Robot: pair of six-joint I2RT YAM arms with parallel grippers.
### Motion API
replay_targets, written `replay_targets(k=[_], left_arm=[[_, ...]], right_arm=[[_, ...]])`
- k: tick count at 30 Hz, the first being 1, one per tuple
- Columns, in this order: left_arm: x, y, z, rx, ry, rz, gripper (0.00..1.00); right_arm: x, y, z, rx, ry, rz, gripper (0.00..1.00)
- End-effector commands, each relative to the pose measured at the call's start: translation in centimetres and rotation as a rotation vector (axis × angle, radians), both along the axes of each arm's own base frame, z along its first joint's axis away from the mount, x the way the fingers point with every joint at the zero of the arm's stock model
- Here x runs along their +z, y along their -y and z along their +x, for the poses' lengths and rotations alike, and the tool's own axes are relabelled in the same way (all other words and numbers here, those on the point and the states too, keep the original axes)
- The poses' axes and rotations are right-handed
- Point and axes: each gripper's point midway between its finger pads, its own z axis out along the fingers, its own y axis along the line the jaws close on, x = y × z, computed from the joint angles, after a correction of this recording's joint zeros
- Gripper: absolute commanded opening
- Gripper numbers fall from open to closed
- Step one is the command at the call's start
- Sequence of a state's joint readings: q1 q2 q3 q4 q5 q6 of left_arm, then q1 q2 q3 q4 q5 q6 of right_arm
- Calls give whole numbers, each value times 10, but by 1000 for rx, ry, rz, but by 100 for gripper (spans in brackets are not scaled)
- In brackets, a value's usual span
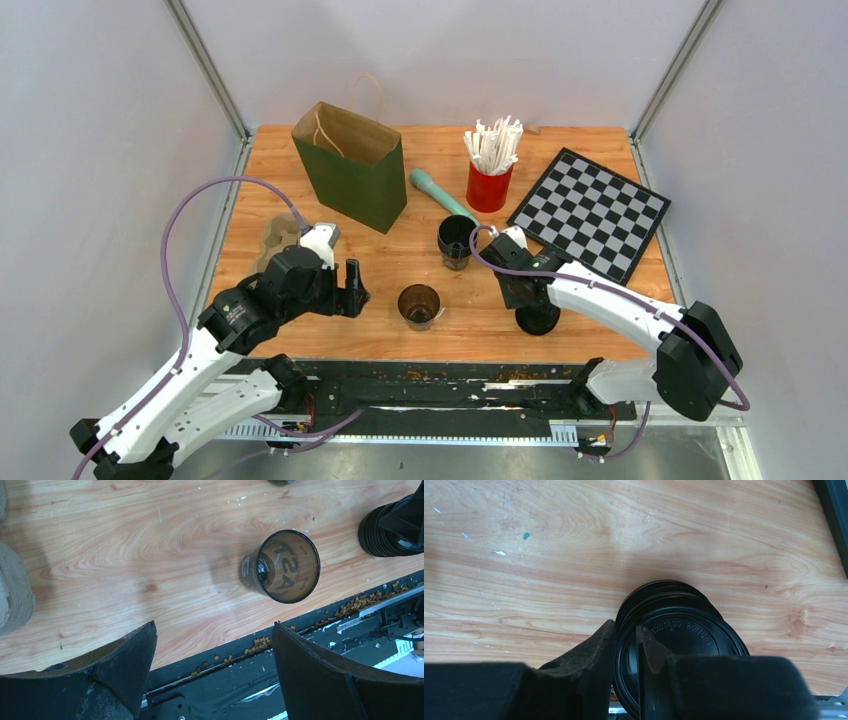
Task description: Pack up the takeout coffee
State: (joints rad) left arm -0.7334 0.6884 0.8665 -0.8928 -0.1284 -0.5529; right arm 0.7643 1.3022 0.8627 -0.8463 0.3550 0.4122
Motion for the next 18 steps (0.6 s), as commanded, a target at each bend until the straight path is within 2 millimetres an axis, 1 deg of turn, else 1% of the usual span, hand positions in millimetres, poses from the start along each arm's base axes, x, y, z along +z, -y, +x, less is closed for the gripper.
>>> replay_targets(k=[1, 5, 8, 10, 13, 15, 18], left_arm=[[4, 5, 5, 10, 19, -27, 91], [5, 5, 5, 11, 17, -28, 91], [5, 4, 4, 11, 19, -27, 91], [5, 4, 4, 11, 18, -26, 91], [5, 4, 4, 12, 18, -24, 91], [5, 4, 4, 13, 18, -27, 91], [6, 4, 4, 12, 22, -28, 91]], right_arm=[[7, -4, 2, -43, 6, 32, 22], [7, -4, 3, -51, 2, 29, 20], [8, -4, 2, -53, 0, 28, 14], [11, -4, 2, -56, 4, 36, 9], [18, -4, 2, -52, 14, 45, 6], [23, -3, 2, -54, 22, 44, 0], [29, -2, 1, -51, 30, 49, 0]])
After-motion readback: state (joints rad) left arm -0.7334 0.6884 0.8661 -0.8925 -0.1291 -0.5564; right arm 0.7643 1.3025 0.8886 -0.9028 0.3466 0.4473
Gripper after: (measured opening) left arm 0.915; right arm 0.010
